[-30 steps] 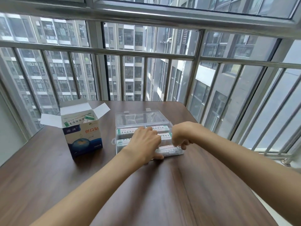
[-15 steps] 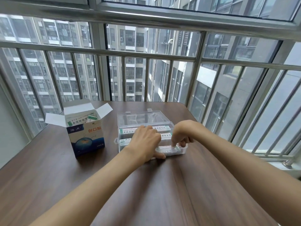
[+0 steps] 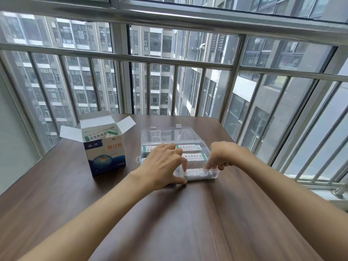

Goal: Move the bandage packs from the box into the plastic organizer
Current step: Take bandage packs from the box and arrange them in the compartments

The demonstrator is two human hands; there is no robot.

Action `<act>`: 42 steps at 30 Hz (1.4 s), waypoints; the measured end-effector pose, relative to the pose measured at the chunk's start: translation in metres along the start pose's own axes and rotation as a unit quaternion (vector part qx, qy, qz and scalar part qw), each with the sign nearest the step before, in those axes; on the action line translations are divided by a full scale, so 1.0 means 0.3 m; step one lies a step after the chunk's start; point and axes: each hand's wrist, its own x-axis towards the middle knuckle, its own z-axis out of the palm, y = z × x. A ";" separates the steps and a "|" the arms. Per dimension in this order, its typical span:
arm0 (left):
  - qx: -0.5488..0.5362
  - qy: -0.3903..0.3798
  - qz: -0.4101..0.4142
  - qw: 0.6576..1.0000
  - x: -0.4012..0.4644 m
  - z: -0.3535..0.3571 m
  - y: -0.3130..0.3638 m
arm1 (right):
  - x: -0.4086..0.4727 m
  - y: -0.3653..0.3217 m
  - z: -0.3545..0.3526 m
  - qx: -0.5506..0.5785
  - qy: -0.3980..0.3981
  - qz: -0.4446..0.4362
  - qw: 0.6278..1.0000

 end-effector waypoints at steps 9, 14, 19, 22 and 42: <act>-0.115 0.272 -0.137 0.945 -0.189 -0.110 -0.170 | -0.074 -0.036 -0.107 0.045 0.108 -0.087 0.989; -0.115 0.440 -0.390 0.801 -0.319 -0.105 -0.327 | -0.119 -0.283 -0.098 0.110 0.256 -0.314 0.907; -0.359 0.378 -0.488 0.700 -0.363 -0.051 -0.385 | -0.040 -0.483 -0.018 -0.035 0.361 -0.397 0.843; -0.493 0.365 -0.392 0.686 -0.381 -0.028 -0.366 | -0.032 -0.503 0.025 0.016 0.407 -0.445 0.798; -0.405 0.428 -0.337 0.734 -0.430 0.007 -0.326 | -0.123 -0.637 -0.029 -0.307 0.316 -0.447 0.779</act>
